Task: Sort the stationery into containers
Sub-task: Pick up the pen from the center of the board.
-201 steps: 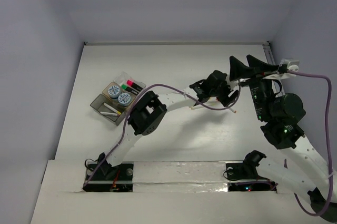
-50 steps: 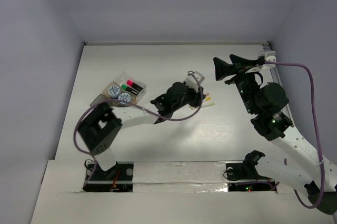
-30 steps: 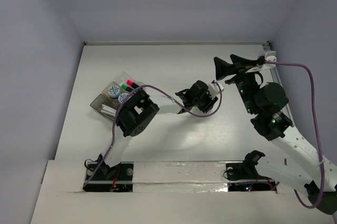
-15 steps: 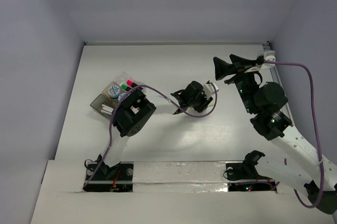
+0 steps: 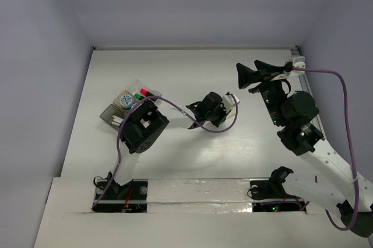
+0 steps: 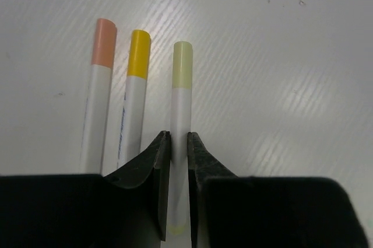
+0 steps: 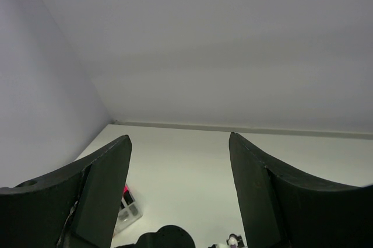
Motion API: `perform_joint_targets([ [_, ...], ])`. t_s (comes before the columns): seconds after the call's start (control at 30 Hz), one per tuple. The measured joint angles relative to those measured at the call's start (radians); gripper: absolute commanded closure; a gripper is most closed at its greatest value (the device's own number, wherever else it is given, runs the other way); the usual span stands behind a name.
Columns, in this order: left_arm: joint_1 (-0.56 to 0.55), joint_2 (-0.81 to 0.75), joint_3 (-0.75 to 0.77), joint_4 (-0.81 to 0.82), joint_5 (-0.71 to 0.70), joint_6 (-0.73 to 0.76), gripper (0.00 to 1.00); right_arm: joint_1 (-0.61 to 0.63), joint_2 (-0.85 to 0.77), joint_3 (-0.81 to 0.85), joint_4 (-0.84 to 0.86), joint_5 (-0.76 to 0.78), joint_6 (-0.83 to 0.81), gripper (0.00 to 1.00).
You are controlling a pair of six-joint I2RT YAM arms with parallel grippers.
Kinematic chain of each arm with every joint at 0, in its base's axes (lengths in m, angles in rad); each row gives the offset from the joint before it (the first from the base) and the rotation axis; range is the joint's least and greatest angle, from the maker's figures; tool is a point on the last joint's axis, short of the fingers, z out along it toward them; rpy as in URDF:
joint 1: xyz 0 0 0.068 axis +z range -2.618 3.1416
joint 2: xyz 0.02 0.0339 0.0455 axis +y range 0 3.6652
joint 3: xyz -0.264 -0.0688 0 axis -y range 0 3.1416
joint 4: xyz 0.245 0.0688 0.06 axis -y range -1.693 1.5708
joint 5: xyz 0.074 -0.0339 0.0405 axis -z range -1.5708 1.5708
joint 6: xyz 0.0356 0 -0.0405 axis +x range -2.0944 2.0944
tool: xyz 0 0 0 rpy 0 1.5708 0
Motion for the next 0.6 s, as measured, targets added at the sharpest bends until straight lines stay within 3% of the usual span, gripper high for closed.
perform_joint_targets([
  [0.2,-0.018,-0.124,-0.103,0.025,0.007,-0.076,1.00,0.000,-0.001,0.000,0.000,0.000,0.000,0.27],
  [0.37,0.050,-0.355,-0.275,0.192,-0.013,-0.253,1.00,0.000,-0.010,0.000,0.000,-0.001,0.000,0.26],
  [0.5,0.172,-0.608,-0.508,0.343,-0.134,-0.451,1.00,0.000,-0.012,0.002,-0.001,-0.006,0.001,0.26],
  [0.6,0.255,-0.800,-0.683,0.375,-0.300,-0.607,1.00,0.000,-0.011,0.003,-0.001,-0.015,0.001,0.26],
])
